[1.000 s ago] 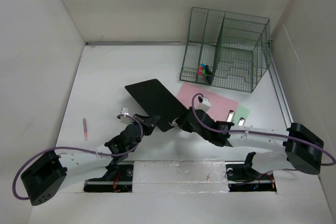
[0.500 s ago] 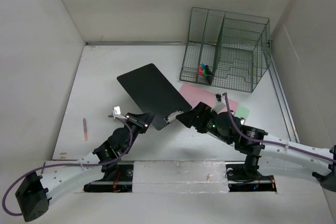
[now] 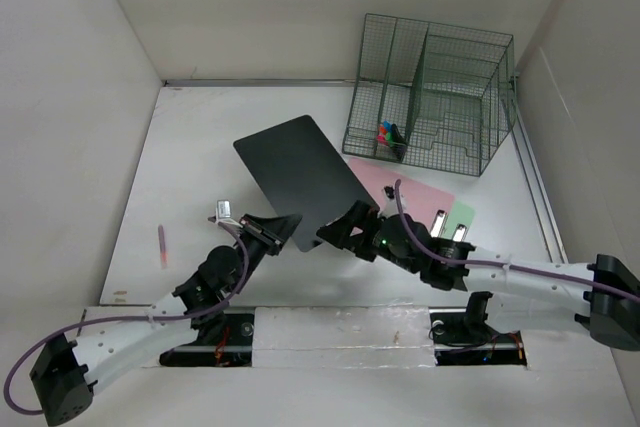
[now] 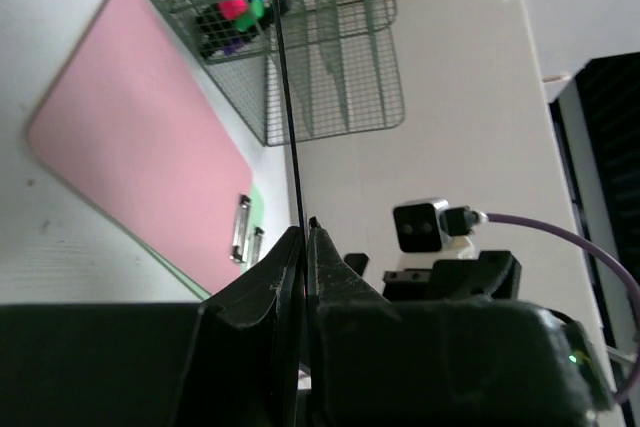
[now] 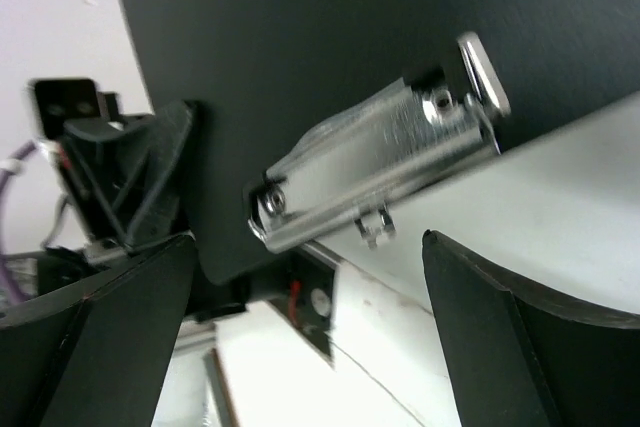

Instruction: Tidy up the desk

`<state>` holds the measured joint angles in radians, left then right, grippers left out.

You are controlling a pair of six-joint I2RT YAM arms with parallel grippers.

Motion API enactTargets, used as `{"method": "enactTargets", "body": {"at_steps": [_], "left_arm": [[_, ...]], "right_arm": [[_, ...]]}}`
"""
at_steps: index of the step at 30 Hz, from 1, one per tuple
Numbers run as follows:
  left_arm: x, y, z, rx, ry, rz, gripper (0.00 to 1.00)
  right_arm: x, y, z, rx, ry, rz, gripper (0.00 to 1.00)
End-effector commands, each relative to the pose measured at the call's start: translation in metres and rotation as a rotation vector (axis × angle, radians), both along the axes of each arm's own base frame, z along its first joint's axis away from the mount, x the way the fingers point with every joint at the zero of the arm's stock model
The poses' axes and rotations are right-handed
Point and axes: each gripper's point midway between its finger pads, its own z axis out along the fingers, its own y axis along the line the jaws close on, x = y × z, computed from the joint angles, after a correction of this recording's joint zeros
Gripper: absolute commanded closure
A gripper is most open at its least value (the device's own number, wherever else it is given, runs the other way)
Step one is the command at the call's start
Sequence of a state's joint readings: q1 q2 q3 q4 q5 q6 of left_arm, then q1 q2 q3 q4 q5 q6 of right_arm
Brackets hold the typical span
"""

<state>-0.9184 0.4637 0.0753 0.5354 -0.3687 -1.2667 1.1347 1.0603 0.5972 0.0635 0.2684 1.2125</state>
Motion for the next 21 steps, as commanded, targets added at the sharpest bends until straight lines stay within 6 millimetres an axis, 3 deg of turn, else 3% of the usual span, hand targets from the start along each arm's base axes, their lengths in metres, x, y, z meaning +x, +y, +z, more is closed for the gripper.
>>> {"method": "enactTargets", "body": {"at_steps": [1, 2, 5, 8, 9, 11, 12, 15, 16, 18, 19, 20, 21], "left_arm": [[-0.01, -0.002, 0.061, -0.163, -0.105, -0.055, 1.0], [-0.012, -0.004, 0.062, -0.162, -0.104, -0.073, 1.0], [-0.017, -0.008, 0.052, -0.144, -0.076, -0.108, 1.0], [-0.019, -0.009, 0.036, -0.126, -0.034, -0.118, 1.0], [-0.019, -0.009, 0.034, -0.122, -0.031, -0.117, 1.0], [-0.021, -0.008, 0.035, -0.129, -0.035, -0.122, 1.0], [-0.021, -0.008, 0.036, -0.13, -0.036, -0.122, 1.0], [-0.023, -0.008, 0.04, -0.133, -0.049, -0.13, 1.0], [-0.024, -0.007, 0.045, -0.135, -0.061, -0.131, 1.0], [-0.022, -0.003, 0.046, -0.108, -0.065, -0.111, 0.87], [-0.022, 0.001, 0.058, -0.1, -0.098, -0.095, 0.78], [-0.019, 0.007, 0.062, -0.084, -0.107, -0.063, 0.62], [-0.018, 0.011, 0.065, -0.06, -0.104, -0.046, 0.53]], "right_arm": [[0.009, 0.013, 0.036, 0.165, -0.052, -0.036, 0.0], [0.012, 0.012, 0.038, 0.183, -0.063, -0.054, 0.01], [0.027, 0.007, 0.054, 0.213, -0.126, -0.132, 0.21], [0.042, 0.006, 0.073, 0.199, -0.203, -0.188, 0.47], [0.042, 0.006, 0.074, 0.202, -0.204, -0.188, 0.49], [0.048, 0.01, 0.074, 0.181, -0.216, -0.205, 0.58], [0.05, 0.013, 0.08, 0.18, -0.232, -0.205, 0.75], [0.052, 0.023, 0.089, 0.198, -0.262, -0.181, 1.0], [0.051, 0.025, 0.092, 0.212, -0.27, -0.173, 1.0], [0.051, 0.027, 0.106, 0.256, -0.298, -0.17, 1.0], [0.052, 0.026, 0.117, 0.274, -0.311, -0.177, 1.0], [0.053, 0.026, 0.124, 0.268, -0.34, -0.176, 1.0], [0.054, 0.024, 0.135, 0.272, -0.367, -0.183, 1.0]]}}
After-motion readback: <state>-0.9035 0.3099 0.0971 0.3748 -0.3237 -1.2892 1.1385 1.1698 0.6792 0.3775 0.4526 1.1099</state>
